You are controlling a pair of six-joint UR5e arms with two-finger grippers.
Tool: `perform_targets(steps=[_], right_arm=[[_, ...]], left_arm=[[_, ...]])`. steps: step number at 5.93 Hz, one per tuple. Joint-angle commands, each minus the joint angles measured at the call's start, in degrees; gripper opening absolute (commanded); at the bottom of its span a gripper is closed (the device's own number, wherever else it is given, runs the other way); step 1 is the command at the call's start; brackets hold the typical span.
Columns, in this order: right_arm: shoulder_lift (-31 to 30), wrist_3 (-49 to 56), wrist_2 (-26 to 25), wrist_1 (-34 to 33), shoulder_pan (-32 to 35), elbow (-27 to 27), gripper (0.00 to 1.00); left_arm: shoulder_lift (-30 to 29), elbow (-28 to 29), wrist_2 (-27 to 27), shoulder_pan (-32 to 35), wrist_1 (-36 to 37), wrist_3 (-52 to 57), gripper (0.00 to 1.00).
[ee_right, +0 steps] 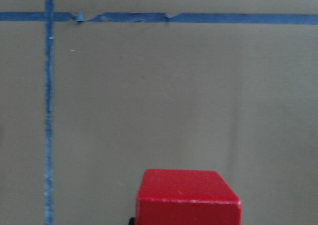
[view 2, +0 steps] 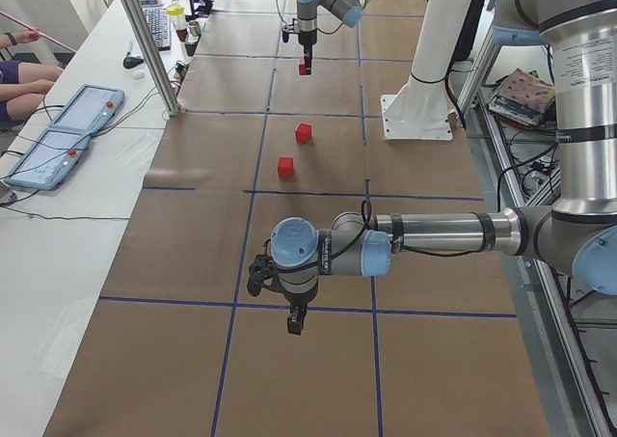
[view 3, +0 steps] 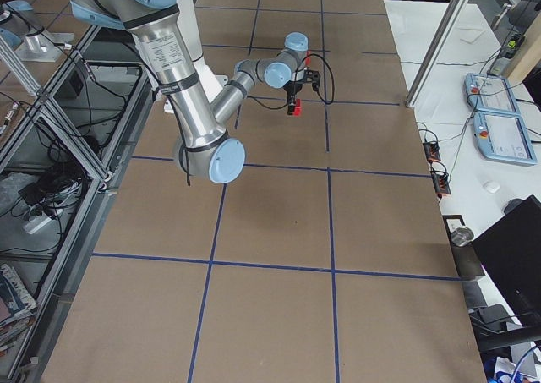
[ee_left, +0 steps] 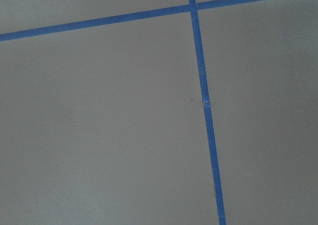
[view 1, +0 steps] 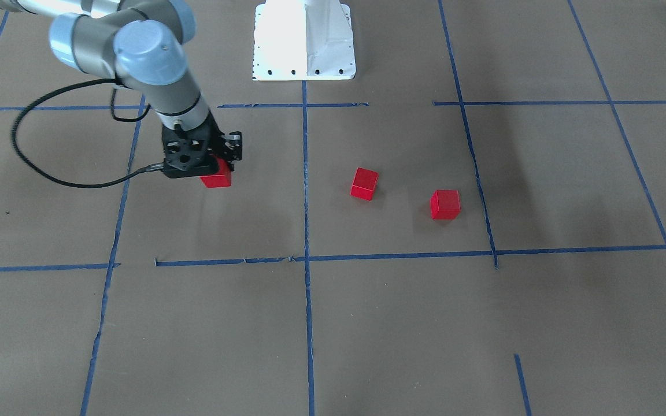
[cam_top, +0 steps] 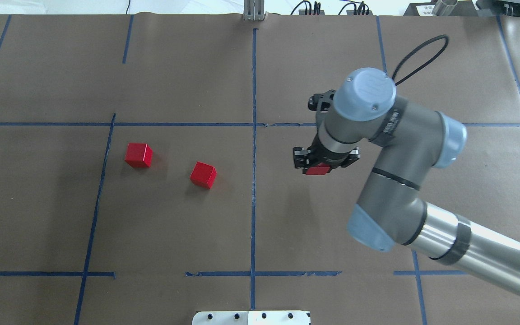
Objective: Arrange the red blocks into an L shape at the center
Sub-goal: 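Carry the red cube with the right gripper toward the table center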
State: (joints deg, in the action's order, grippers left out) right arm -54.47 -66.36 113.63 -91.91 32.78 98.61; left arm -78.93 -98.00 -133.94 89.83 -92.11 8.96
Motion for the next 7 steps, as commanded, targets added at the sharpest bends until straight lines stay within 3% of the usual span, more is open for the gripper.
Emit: perform_targets(steps=[1, 3, 7], right_arm=[[13.0, -8.9, -4.1, 0.1, -6.1, -12.6, 0.08], [13.8, -9.4, -6.7, 0.5, -9.0, -15.8, 0.18], [13.0, -8.6, -6.7, 1.6, -9.4, -16.2, 0.34]], left_arm=[[0.0, 0.0, 0.0, 0.0, 0.0, 0.0, 1.00], [0.0, 0.0, 0.0, 0.0, 0.0, 0.0, 1.00], [0.0, 0.0, 0.0, 0.0, 0.0, 0.0, 1.00]])
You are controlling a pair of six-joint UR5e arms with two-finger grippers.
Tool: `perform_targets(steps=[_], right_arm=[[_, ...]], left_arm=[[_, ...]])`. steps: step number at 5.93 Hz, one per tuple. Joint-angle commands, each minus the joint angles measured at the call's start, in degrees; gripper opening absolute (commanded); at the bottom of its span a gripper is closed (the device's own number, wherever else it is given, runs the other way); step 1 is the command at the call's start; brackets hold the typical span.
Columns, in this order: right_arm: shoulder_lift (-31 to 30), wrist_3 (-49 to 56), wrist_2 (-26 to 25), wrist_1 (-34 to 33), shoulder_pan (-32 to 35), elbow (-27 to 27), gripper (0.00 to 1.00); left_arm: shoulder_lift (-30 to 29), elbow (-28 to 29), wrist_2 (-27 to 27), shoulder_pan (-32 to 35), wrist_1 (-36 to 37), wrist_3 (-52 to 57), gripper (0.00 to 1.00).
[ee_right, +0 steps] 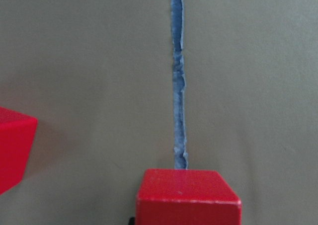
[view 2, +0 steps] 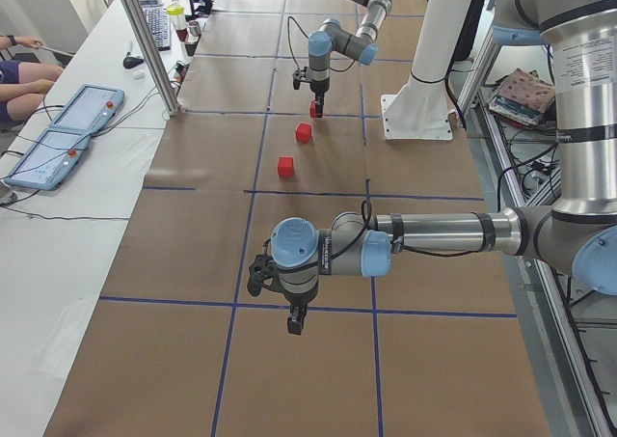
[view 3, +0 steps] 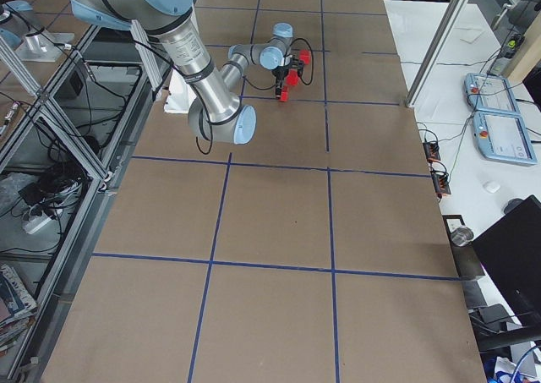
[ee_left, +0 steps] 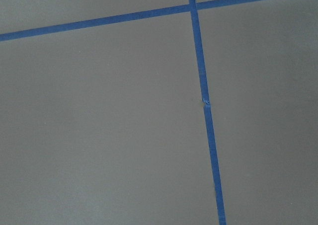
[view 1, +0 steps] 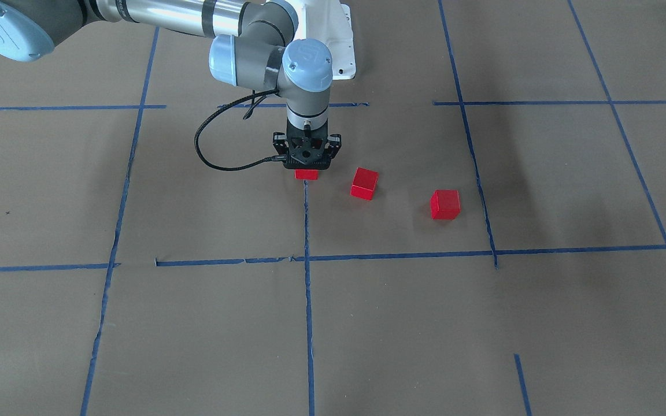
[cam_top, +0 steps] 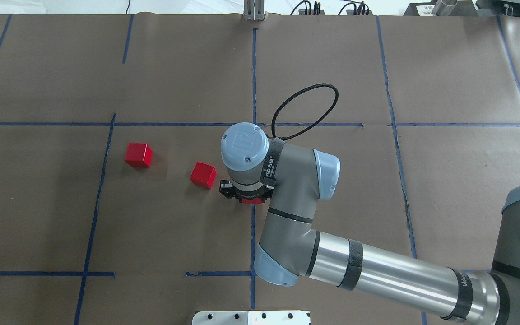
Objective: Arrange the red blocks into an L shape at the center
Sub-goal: 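Carry the red cube with the right gripper toward the table center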
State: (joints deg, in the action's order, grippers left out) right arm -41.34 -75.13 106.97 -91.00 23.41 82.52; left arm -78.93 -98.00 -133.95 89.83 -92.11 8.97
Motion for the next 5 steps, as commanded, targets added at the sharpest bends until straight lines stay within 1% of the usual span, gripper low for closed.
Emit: perform_targets(steps=[1, 3, 4, 5], right_arm=[[-0.3, 0.2, 0.0, 1.6, 0.0, -0.4, 0.41], [-0.6, 0.4, 0.0, 1.6, 0.0, -0.4, 0.51], [-0.6, 0.5, 0.0, 2.0, 0.0, -0.4, 0.59], [-0.6, 0.4, 0.0, 2.0, 0.0, -0.4, 0.74]], left_arm=[[0.0, 0.0, 0.0, 0.0, 0.0, 0.0, 1.00], [0.0, 0.0, 0.0, 0.0, 0.0, 0.0, 1.00], [0.0, 0.0, 0.0, 0.0, 0.0, 0.0, 1.00], [0.0, 0.0, 0.0, 0.0, 0.0, 0.0, 1.00]])
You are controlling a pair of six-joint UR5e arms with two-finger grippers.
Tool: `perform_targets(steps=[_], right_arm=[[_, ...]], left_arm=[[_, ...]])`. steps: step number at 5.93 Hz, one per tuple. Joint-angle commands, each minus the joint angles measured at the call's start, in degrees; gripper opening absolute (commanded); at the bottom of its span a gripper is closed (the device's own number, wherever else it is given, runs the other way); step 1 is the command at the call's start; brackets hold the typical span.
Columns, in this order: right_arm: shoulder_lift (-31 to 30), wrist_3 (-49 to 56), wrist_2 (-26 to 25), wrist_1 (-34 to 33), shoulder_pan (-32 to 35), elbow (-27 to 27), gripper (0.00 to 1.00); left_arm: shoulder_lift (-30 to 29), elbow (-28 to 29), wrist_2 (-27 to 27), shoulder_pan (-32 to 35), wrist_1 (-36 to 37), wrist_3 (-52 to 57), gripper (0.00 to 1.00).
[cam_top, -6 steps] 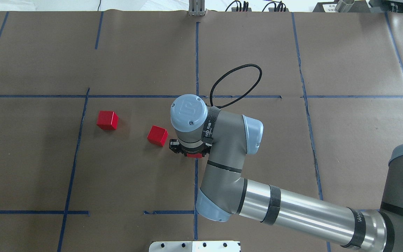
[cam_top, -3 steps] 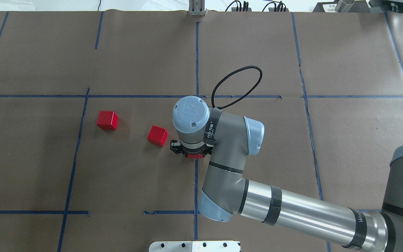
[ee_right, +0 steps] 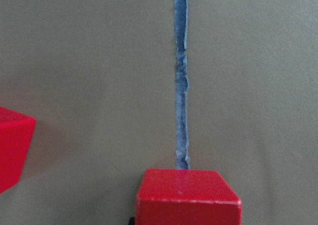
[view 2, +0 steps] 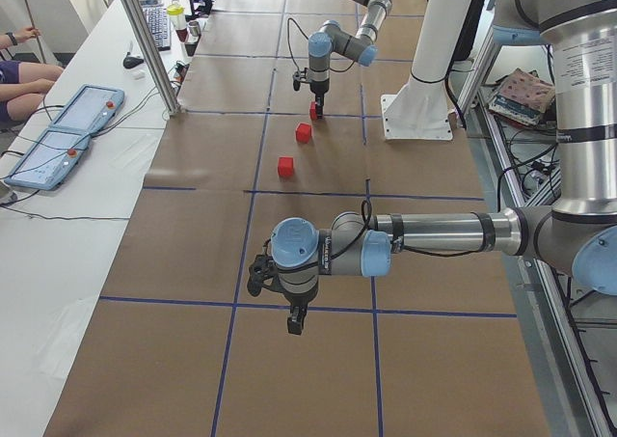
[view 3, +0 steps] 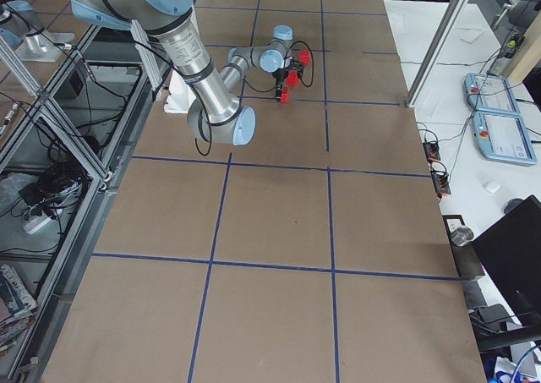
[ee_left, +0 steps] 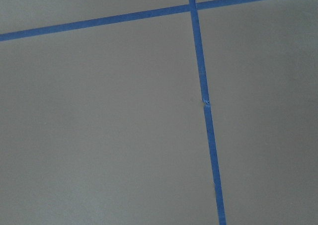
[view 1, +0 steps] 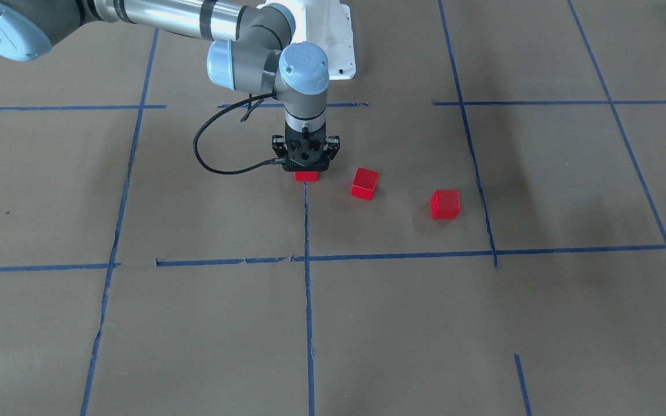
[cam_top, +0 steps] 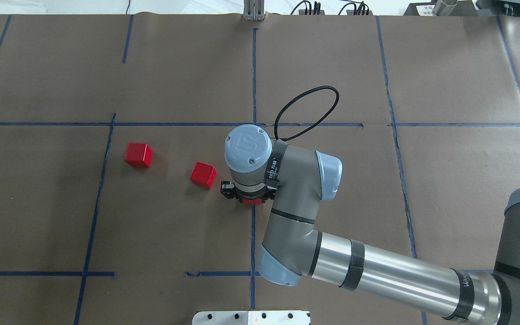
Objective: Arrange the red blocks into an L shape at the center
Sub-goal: 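Carry the red cube with the right gripper toward the table center, then set the red cube down at the center and open the right gripper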
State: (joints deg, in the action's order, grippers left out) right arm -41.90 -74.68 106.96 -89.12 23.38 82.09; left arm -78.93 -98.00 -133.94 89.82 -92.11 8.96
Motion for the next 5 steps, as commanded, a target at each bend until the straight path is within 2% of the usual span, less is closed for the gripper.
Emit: perform_targets(steps=[1, 2, 3, 4, 5], right_arm=[[0.0, 0.0, 0.0, 0.0, 0.0, 0.1, 0.80], [0.2, 0.1, 0.0, 0.1, 0.1, 0.2, 0.99], [0.3, 0.1, 0.0, 0.1, 0.9, 1.4, 1.00], [0.4, 0.1, 1.0, -0.5, 4.4, 5.1, 1.00], [0.2, 1.4, 4.0, -0.7, 9.0, 6.1, 1.00]], left_arm=[[0.0, 0.0, 0.0, 0.0, 0.0, 0.0, 1.00], [0.0, -0.1, 0.0, 0.0, 0.0, 0.0, 1.00], [0.0, -0.1, 0.0, 0.0, 0.0, 0.0, 1.00], [0.0, -0.1, 0.0, 0.0, -0.1, 0.0, 1.00], [0.0, -0.2, 0.0, 0.0, -0.3, 0.0, 1.00]])
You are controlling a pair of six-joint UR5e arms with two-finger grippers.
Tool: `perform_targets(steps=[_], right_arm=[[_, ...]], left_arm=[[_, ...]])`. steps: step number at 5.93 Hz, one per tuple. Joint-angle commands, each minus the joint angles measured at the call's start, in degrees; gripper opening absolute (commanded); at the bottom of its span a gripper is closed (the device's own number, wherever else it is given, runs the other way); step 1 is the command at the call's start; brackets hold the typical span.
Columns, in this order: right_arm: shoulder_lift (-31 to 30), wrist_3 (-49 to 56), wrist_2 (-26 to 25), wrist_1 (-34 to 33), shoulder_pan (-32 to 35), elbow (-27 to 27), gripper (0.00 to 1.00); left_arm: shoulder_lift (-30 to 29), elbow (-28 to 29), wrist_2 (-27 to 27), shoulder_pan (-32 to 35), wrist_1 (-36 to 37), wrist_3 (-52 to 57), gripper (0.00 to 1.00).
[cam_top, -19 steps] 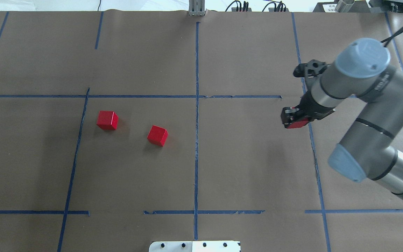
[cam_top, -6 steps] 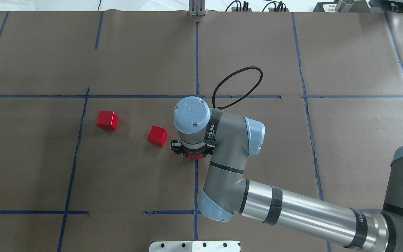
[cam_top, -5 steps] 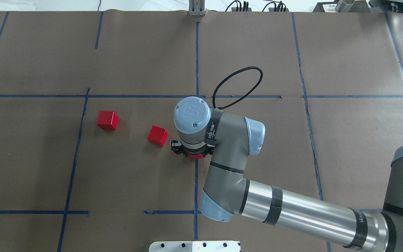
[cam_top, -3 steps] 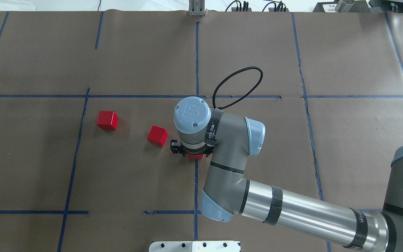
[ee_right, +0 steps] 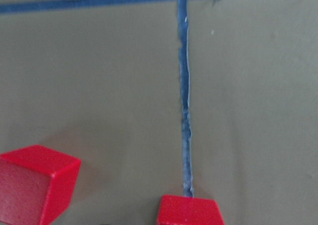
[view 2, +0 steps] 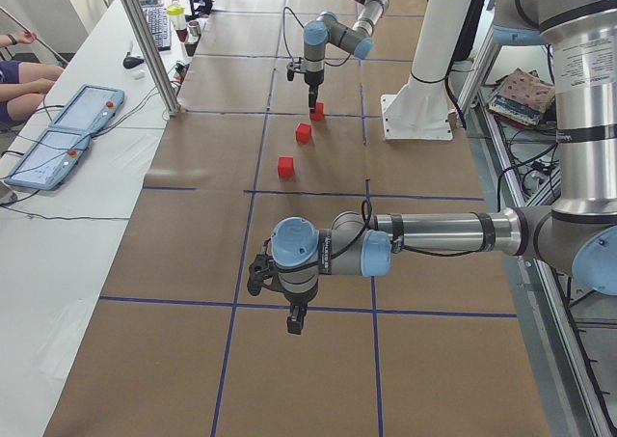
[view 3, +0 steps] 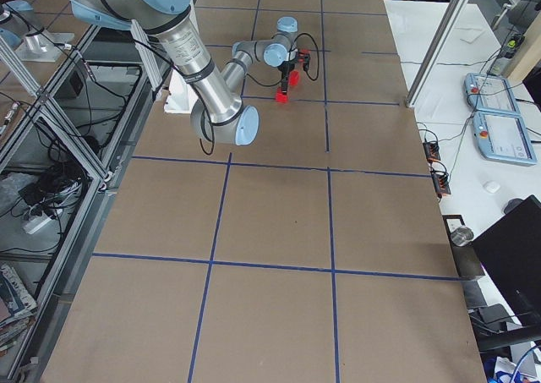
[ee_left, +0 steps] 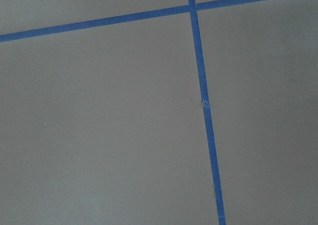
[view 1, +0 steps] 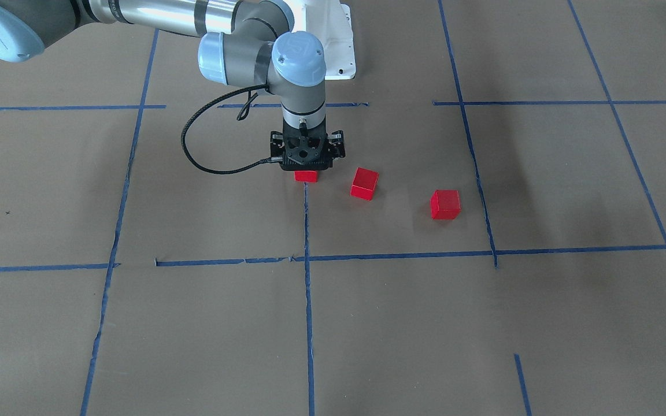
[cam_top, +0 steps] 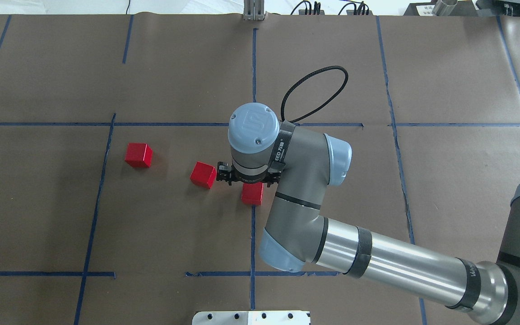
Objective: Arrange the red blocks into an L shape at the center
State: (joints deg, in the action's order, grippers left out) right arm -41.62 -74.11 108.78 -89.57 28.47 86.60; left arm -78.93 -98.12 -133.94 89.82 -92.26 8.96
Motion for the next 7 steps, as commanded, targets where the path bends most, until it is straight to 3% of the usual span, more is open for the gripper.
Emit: perform_targets(steps=[1, 4, 5, 7], right_arm=[[-2.1, 7.0, 7.9, -0.3, 10.4, 1.7, 1.00], [-14.9, 39.9, 18.5, -0.3, 31.0, 1.1, 1.00], [-19.8, 51.1, 20.6, -0.3, 37.3, 1.0, 1.00], [-31.3, 74.2, 24.1, 0.0, 47.9, 1.6, 1.00]], left_arm=[[-0.1, -0.1, 0.0, 0.0, -0.4, 0.0, 1.00], [-1.5, -2.1, -0.1, -0.3, -1.3, -0.4, 1.00], [-2.6, -2.5, 0.0, -0.3, -5.6, -0.7, 1.00], [-4.1, -2.6, -0.2, -1.7, -7.0, -0.8, 1.00]])
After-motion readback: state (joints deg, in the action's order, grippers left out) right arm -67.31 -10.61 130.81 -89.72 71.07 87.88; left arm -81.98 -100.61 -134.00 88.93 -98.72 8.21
